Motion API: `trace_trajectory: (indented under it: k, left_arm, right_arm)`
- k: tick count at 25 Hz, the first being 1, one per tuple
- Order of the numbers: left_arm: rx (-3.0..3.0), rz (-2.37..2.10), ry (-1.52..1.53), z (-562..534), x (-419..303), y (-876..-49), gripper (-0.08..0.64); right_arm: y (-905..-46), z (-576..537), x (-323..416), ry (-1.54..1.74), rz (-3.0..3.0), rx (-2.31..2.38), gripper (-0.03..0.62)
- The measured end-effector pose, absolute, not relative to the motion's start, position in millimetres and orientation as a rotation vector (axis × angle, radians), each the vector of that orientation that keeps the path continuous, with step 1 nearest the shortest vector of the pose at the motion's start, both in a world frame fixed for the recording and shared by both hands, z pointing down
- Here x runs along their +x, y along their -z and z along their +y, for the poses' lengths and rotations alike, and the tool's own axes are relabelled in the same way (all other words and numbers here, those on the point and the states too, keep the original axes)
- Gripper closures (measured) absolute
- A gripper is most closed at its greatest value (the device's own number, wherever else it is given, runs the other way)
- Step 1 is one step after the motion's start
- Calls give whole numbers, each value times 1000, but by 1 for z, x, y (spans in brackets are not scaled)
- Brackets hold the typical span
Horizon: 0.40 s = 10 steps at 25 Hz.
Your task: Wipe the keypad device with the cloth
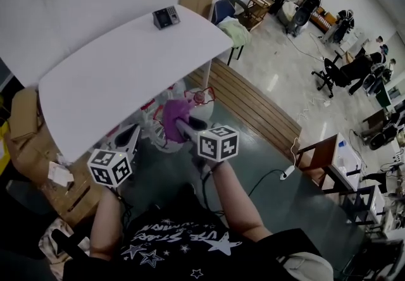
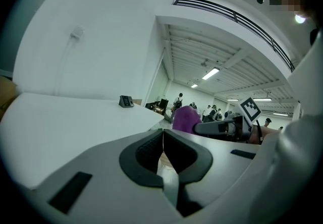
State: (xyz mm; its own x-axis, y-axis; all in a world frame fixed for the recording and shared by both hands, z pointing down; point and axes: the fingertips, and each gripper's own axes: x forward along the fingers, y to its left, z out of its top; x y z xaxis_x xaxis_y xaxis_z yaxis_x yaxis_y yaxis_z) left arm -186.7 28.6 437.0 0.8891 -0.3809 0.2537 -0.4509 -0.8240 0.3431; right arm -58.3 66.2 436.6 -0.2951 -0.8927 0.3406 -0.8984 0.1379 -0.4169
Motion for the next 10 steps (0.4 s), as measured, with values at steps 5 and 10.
trace_trajectory:
  k: [5, 10]
  left_arm:
    - [2666, -578, -237, 30, -225, -434, 551]
    - [2670, -549, -243, 37, -253, -439, 551]
  right_arm:
    - [-439, 72, -94, -878, -2303, 1897, 494]
    - [-441, 82, -121, -787, -2235, 1930, 494]
